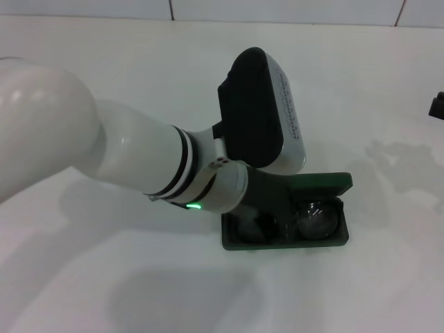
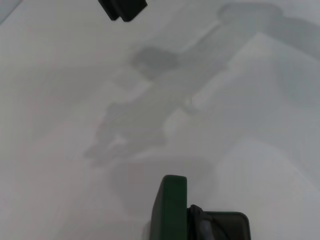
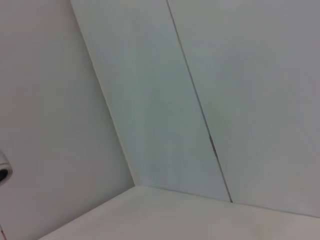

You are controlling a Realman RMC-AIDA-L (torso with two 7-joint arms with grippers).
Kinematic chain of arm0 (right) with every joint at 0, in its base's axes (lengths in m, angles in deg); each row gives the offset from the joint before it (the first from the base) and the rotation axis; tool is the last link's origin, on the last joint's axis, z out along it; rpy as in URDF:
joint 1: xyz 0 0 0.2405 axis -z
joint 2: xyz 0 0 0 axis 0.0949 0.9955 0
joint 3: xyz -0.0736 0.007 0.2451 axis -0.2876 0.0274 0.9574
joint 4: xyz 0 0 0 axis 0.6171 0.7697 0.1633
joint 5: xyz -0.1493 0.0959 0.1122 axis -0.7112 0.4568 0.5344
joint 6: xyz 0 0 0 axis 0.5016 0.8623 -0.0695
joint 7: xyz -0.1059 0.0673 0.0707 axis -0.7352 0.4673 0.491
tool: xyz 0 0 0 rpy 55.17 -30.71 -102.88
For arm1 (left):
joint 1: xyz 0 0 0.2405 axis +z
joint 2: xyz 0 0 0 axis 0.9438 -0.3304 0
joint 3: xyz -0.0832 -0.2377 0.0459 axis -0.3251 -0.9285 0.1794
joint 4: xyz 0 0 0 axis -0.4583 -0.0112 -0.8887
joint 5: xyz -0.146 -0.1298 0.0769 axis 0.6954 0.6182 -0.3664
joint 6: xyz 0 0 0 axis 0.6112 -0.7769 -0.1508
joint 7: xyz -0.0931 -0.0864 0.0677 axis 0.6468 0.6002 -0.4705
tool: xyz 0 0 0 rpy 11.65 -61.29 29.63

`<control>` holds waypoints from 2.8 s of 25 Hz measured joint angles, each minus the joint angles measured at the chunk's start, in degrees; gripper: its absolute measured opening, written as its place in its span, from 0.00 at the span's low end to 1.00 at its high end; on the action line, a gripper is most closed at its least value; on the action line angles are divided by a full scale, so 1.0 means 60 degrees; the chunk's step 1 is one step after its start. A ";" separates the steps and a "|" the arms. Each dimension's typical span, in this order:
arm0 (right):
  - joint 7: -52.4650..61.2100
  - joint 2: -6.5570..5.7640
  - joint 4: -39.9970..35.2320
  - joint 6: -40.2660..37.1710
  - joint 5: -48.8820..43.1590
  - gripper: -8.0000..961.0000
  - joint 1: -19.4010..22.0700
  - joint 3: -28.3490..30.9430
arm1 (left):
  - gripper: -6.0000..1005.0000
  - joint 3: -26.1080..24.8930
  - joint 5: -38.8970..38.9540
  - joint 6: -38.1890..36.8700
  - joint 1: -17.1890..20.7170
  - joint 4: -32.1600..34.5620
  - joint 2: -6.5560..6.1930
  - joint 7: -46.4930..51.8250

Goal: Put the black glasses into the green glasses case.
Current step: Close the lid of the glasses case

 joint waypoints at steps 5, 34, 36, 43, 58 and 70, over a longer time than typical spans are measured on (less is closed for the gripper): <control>0.0000 0.0000 0.0000 0.0040 0.0001 0.15 -0.0033 -0.0032 | 0.04 0.0005 0.0161 0.0087 -0.0116 -0.0384 0.0009 -0.0044; -0.0064 0.0015 0.0214 -0.0034 -0.0001 0.15 -0.0050 -0.0020 | 0.05 0.0026 0.0449 0.0886 -0.0370 -0.1549 0.0013 -0.0482; -0.0071 0.0015 0.0221 -0.0037 -0.0001 0.15 -0.0053 -0.0038 | 0.05 0.0028 0.0449 0.0865 -0.0322 -0.1486 0.0013 -0.0478; -0.0091 0.0017 0.0221 -0.0167 -0.0001 0.15 -0.0015 -0.0014 | 0.06 0.0084 0.0532 0.0476 0.0089 -0.0368 -0.0013 -0.0395; -0.0541 0.0013 0.0603 -0.0528 0.0419 0.15 0.0115 0.0002 | 0.06 -0.2364 0.2406 0.0167 0.0657 0.0499 -0.0048 -0.1059; -0.0699 -0.0006 0.0840 -0.0448 0.0492 0.15 0.0095 0.0002 | 0.17 -0.3327 0.4602 -0.0646 -0.0427 -0.3031 -0.0016 -0.3291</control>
